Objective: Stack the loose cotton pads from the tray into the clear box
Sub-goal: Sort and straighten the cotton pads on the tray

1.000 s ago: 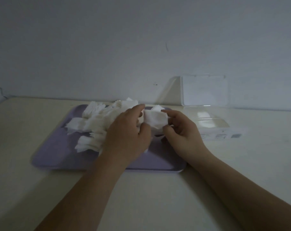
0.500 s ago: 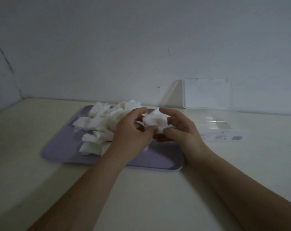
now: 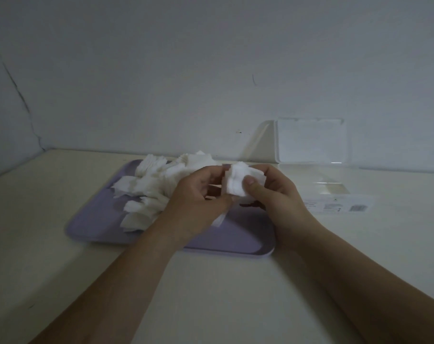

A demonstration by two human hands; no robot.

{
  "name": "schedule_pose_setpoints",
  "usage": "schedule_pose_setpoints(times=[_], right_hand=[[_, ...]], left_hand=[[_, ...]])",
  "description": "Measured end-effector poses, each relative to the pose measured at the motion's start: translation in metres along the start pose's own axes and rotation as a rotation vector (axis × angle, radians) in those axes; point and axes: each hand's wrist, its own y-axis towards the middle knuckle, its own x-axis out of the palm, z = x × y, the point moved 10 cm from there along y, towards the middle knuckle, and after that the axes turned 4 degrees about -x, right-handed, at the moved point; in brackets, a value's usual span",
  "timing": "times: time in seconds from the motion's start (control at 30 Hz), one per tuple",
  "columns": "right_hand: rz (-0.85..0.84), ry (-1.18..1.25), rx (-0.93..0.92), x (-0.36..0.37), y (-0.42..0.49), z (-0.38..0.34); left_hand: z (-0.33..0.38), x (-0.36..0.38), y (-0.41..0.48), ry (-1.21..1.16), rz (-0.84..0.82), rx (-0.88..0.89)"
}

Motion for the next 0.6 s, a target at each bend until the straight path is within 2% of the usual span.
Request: schedule_pose_setpoints(times=[0.2,0.37,0.6], right_hand=[[-0.011,0.102,0.077,0.000,0.002,0.006],[0.075,0.113,0.065,-0.009,0.003,0.008],[0.106,-0.010,0.020,-0.012,0.000,0.004]], left_hand=[[0.001,0.001,-0.001,-0.085,0.023,-0.021],[-0.004,-0.008,0.003,-0.014,0.081,-0.030],[-0.011,-0.013,0.004,-0.015,0.125,-0.100]])
